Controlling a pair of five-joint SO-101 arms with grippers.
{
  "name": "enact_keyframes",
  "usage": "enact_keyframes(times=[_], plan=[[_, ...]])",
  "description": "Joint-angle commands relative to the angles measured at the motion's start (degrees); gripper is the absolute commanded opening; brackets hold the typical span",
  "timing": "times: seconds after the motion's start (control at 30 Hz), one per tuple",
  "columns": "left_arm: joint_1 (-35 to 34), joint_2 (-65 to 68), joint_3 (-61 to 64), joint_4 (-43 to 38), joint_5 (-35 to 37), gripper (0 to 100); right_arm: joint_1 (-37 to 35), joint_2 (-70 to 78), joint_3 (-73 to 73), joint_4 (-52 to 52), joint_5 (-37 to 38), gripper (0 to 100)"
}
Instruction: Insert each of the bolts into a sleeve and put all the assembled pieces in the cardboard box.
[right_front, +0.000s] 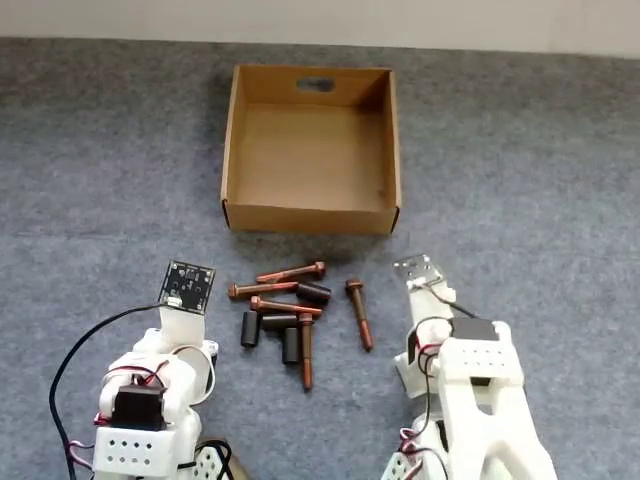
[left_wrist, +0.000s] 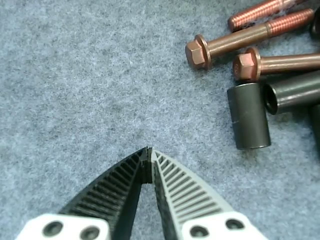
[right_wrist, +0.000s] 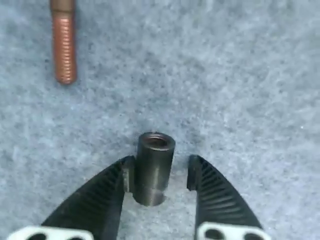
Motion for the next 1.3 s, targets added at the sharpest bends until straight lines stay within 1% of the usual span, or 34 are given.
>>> enact_keyframes(times=[0.0,0.17,0.37,0.4,0.43,0.47,0.5,0.53,0.6,0.63,0.73,0.87,0.97,1.03,1.1,1.27], plan=[[-0.57,-0.4,0.92,0.09,-0.35,1,0.66,7.25,-5.32,-0.48,0.79,18.4],[-0.57,-0.4,0.92,0.09,-0.35,1,0.66,17.63,-10.15,-0.48,0.79,18.3],[-0.57,-0.4,0.92,0.09,-0.35,1,0.57,19.56,-11.21,-0.48,0.79,18.0],[-0.57,-0.4,0.92,0.09,-0.35,1,0.57,19.56,-11.12,-0.48,0.79,15.9],[-0.57,-0.4,0.92,0.09,-0.35,1,0.57,19.56,-11.12,-0.48,0.79,11.1],[-0.57,-0.4,0.92,0.09,-0.35,1,0.57,19.56,-11.12,-0.48,0.79,4.1],[-0.57,-0.4,0.92,0.09,-0.35,1,0.57,19.47,-11.12,-0.48,0.79,0.0],[-0.57,-0.4,0.92,0.09,-0.35,1,0.57,19.47,-11.12,-0.48,0.79,2.3],[-0.57,-0.4,0.92,0.09,-0.35,1,0.75,19.38,-11.74,-0.4,0.79,0.2],[-0.57,-0.4,0.92,0.09,-0.35,1,0.84,19.03,-12.18,0.31,0.79,0.8],[-0.57,-0.4,0.92,0.09,-0.35,1,0.84,14.55,-16.04,4.09,0.79,0.5],[-0.57,-0.4,0.92,0.09,-0.35,1,0.22,2.86,-21.41,8.48,0.35,0.5],[-0.57,-0.4,0.92,0.09,-0.35,1,-2.59,-5.49,-20.53,8.22,-4.13,0.5],[-0.57,-0.4,0.92,0.09,-0.35,1,-5.32,-9.45,-17.63,5.85,-7.74,0.5],[-0.57,-0.4,0.92,0.09,-0.35,1,-7.43,-11.82,-13.76,1.36,-11.08,0.5],[-0.57,-0.4,0.92,0.09,-0.35,1,-8.31,-12.97,-2.24,-14.29,-19.52,0.5]])
